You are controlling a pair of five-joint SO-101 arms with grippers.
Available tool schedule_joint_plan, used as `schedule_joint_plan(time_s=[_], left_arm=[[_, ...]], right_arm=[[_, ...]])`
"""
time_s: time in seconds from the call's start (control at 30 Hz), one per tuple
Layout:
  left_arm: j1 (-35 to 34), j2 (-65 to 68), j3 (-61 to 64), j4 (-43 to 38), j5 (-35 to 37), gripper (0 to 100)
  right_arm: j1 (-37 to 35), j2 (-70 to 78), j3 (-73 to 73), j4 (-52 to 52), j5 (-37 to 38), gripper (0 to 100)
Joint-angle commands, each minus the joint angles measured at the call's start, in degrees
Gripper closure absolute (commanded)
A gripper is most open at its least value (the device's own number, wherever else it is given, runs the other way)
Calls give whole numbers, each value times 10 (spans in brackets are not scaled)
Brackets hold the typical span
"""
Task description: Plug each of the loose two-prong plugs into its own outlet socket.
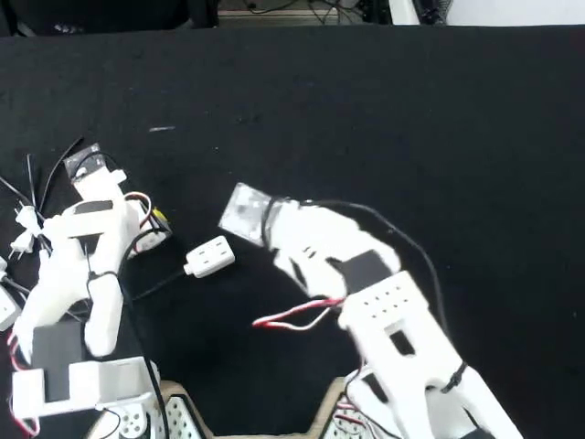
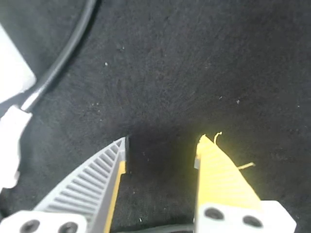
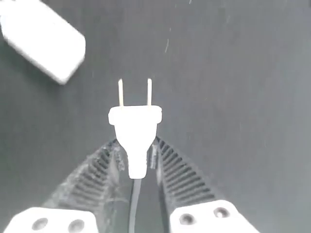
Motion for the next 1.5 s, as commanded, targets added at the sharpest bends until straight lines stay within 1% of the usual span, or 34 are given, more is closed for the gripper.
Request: schedule_joint_plan(time_s=[0.0, 0.1, 0.27, 0.37, 0.53, 0.73, 0.8, 0.97, 1.07, 1.2, 1.27, 1.47], left_arm=[[-10, -80, 20, 8, 2, 766], [-10, -163, 65, 2, 1, 766], [-10, -295, 147, -40, -2, 766], [-8, -353, 173, -47, -20, 766], [-5, -430, 205, -45, -23, 766], [-3, -525, 244, -43, -27, 766], [0, -563, 260, -43, -48, 766], [47, -661, 311, -39, -97, 766], [75, -716, 316, 0, -110, 766], [104, -784, 323, 35, -121, 766], [108, -817, 334, 46, -120, 766], [109, -899, 358, 77, -122, 766]], right_arm=[[-64, -2, 2, -86, -36, 988], [-97, 34, 13, -155, -55, 988], [-105, 66, 65, -257, -129, 988], [-105, 58, 109, -309, -136, 988], [-105, 27, 167, -369, -137, 988], [-105, 22, 181, -376, -137, 988], [-105, 22, 182, -375, -137, 988], [-105, 22, 187, -375, -137, 988], [-113, 22, 188, -375, -137, 988], [-157, 22, 199, -375, -137, 988], [-167, 22, 200, -375, -137, 988], [-167, 21, 197, -376, -137, 988]])
